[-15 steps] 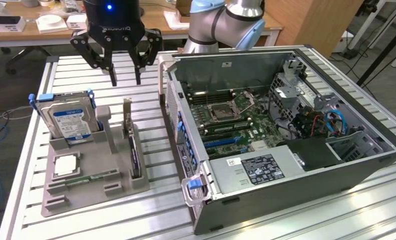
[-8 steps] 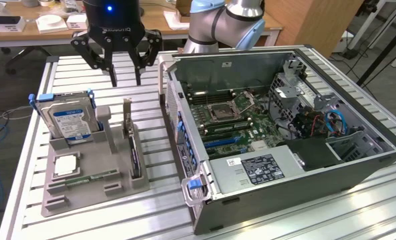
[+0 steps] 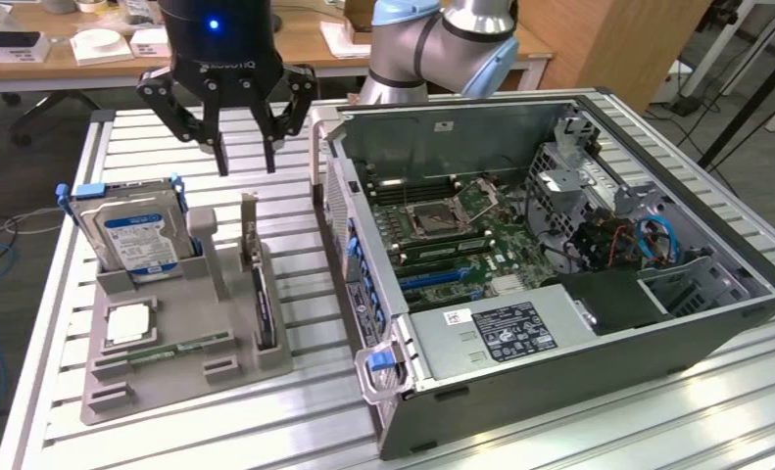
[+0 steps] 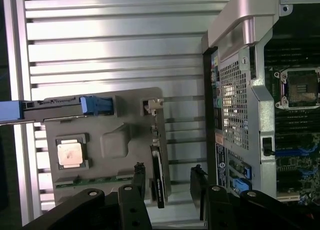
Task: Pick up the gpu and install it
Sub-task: 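Pick up the gpu and move the gpu toward the slot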
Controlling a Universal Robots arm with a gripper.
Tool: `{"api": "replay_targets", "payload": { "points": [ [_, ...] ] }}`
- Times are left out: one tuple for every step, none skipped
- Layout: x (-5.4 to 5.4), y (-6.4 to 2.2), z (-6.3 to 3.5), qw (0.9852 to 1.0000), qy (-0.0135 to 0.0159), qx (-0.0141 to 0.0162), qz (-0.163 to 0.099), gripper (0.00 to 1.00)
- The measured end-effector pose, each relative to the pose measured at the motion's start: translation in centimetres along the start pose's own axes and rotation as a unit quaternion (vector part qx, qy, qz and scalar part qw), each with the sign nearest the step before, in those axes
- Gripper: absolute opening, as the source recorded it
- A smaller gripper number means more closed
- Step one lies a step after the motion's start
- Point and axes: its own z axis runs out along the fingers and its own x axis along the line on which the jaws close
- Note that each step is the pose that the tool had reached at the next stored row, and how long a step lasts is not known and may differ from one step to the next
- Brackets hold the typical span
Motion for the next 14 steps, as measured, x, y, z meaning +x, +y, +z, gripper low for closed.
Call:
{"api": "replay_targets", "payload": {
  "points": [
    [0.0,-0.08,0.02,1.0000,0.0000,0.0000,0.000,0.49],
    [0.1,-0.17,0.04,1.0000,0.0000,0.0000,0.000,0.49],
    [0.1,-0.28,0.07,1.0000,0.0000,0.0000,0.000,0.49],
    [0.1,-0.39,0.09,1.0000,0.0000,0.0000,0.000,0.49],
    [0.1,-0.48,0.11,1.0000,0.0000,0.0000,0.000,0.49],
    [0.2,-0.57,0.13,1.0000,0.0000,0.0000,0.000,0.49],
    [0.2,-0.65,0.15,1.0000,0.0000,0.0000,0.000,0.49],
    [0.2,-0.74,0.17,1.0000,0.0000,0.0001,0.000,0.49],
    [0.3,-0.82,0.19,1.0000,0.0000,0.0001,0.000,0.49],
    [0.3,-0.90,0.22,1.0000,0.0000,0.0001,0.000,0.49],
    [0.3,-0.98,0.24,1.0000,0.0000,0.0001,0.000,0.49],
    [0.4,-1.05,0.26,1.0000,0.0000,0.0001,0.000,0.49],
    [0.4,-1.12,0.28,1.0000,0.0000,0.0002,0.000,0.49],
    [0.4,-1.20,0.31,1.0000,0.0000,0.0001,0.000,0.49]
  ]
}}
